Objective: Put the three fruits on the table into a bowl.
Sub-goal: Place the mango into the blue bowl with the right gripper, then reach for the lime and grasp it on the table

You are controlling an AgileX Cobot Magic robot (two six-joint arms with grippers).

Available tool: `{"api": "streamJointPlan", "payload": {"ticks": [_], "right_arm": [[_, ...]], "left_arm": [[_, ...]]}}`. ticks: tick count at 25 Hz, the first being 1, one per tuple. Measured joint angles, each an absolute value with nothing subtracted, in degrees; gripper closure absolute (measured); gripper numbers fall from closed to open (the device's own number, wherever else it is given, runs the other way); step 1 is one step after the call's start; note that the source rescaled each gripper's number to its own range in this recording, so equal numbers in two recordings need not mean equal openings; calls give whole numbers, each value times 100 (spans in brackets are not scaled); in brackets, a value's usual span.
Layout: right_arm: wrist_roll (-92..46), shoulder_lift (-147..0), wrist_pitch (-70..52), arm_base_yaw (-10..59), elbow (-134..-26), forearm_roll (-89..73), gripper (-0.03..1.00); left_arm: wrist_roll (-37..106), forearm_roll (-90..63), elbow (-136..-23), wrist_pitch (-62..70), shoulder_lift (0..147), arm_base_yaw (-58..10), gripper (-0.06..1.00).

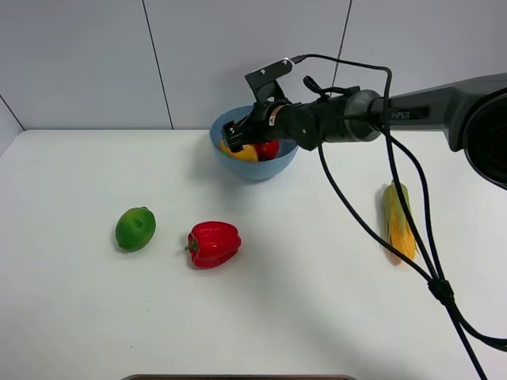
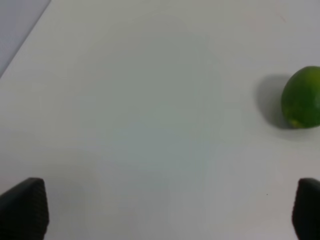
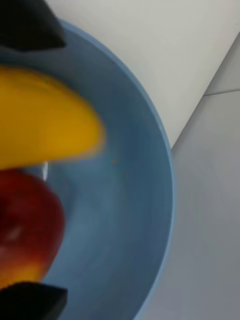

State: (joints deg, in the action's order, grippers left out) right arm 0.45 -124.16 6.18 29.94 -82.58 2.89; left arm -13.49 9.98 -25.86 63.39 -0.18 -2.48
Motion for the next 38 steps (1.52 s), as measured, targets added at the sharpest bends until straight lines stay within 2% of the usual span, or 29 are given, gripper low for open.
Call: {"api": "streamJointPlan", "payload": {"ticks": [2,5,16,38], "right_arm": [[45,-12397,622,2994,-8258,289,2],[45,-12331,622,2994,-8258,289,-2],[45,-11683,98,2994,-8258,289,-3],[44,-7887,-2214,2999,-8258,725,-3]], "left_arm": [[-1349,998,-2586,6339,-18,-248,-6],[-1349,998,-2586,6339,-18,-248,-6],[-1349,998,-2586,6339,-18,-248,-6],[-1349,998,-2586,6339,-18,-248,-6]]}}
